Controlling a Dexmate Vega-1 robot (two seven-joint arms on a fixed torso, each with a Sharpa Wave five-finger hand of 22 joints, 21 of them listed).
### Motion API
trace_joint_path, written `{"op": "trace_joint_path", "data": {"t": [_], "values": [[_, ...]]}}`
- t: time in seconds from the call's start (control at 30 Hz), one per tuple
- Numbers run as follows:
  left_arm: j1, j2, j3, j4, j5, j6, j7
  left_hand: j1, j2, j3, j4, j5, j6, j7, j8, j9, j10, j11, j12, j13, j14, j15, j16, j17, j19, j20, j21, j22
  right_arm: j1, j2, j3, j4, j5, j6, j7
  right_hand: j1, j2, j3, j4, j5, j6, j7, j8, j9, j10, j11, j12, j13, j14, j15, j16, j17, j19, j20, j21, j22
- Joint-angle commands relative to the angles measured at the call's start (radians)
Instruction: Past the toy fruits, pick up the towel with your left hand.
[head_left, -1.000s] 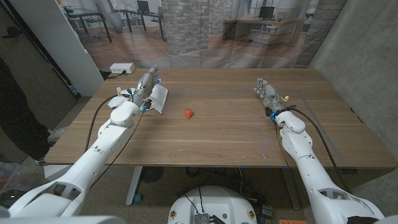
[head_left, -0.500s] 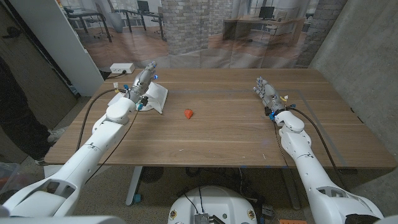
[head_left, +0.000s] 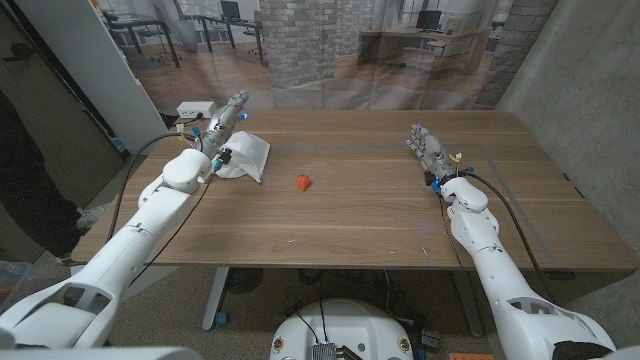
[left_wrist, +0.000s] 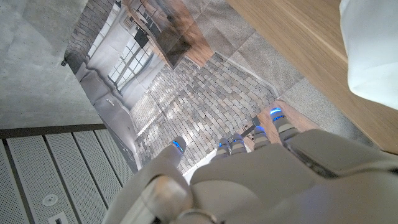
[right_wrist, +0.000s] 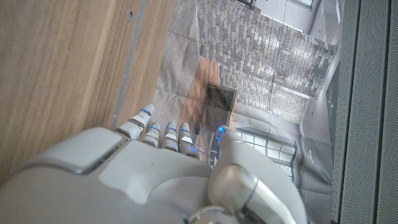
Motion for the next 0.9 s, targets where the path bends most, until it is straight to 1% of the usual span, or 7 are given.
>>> {"op": "trace_joint_path", "data": {"t": [0.03,0.37,0.47,0.77,0.9], "values": [[-0.002,0.041,-0.011,-0.031,0.047,0.020,0.002,0.017,0.041,0.006,-0.010,-0.002,0.003,-0.002,-0.001,0.003,-0.027,-0.002,-0.001,0.004,-0.034,0.006,-0.007,-0.001,-0.001,0.012,-0.001,0.001,0.006,0.003,-0.002,0.009,-0.001,0.003,0.001,0.006,0.009,0.004,-0.008,0.005,0.004,0.008,0.006,0.005,0.004,0.008,0.006,0.006,0.000,0.004,0.002,0.003,0.011,-0.006,0.006,0.003],[-0.001,0.089,-0.019,-0.059,0.099,0.035,-0.004,0.027,0.044,0.013,-0.017,-0.007,0.011,-0.002,0.000,0.003,-0.024,-0.002,-0.001,0.003,-0.029,0.005,-0.007,-0.001,0.004,0.013,0.000,0.001,0.001,0.005,-0.002,0.005,-0.001,0.006,0.001,0.007,0.009,0.004,-0.009,0.005,0.004,0.007,0.006,0.005,0.005,0.008,0.006,0.006,0.001,0.004,0.002,0.002,0.011,-0.006,0.006,0.003],[0.001,0.104,-0.023,-0.070,0.114,0.041,-0.007,0.032,0.043,0.016,-0.021,-0.010,0.013,-0.003,0.000,0.003,-0.022,-0.003,-0.001,0.003,-0.027,0.004,-0.007,-0.002,-0.007,0.010,-0.006,0.001,-0.002,0.006,-0.002,0.000,-0.001,0.005,-0.001,0.007,0.009,0.004,-0.009,0.005,0.005,0.007,0.006,0.005,0.005,0.008,0.006,0.006,0.001,0.004,0.002,0.002,0.012,-0.006,0.006,0.003],[0.009,0.153,-0.032,-0.106,0.176,0.065,-0.007,0.038,0.043,0.019,-0.027,-0.014,0.016,-0.003,0.000,0.003,-0.023,-0.003,-0.003,0.003,-0.028,0.003,-0.009,-0.002,-0.011,0.011,-0.008,0.000,-0.014,0.006,-0.003,-0.019,-0.003,0.002,-0.004,0.007,0.009,0.004,-0.010,0.005,0.005,0.007,0.006,0.005,0.005,0.008,0.006,0.006,0.001,0.004,0.001,0.002,0.012,-0.006,0.006,0.002],[0.011,0.169,-0.041,-0.117,0.184,0.074,-0.018,0.042,0.042,0.021,-0.030,-0.016,0.016,-0.003,-0.001,0.003,-0.023,-0.005,-0.003,0.003,-0.029,0.002,-0.010,-0.002,-0.011,0.010,-0.009,0.000,-0.018,0.007,-0.004,-0.026,-0.002,0.000,-0.004,0.007,0.009,0.004,-0.011,0.005,0.005,0.007,0.006,0.005,0.004,0.008,0.006,0.006,0.001,0.005,0.001,0.002,0.013,-0.006,0.006,0.002]]}}
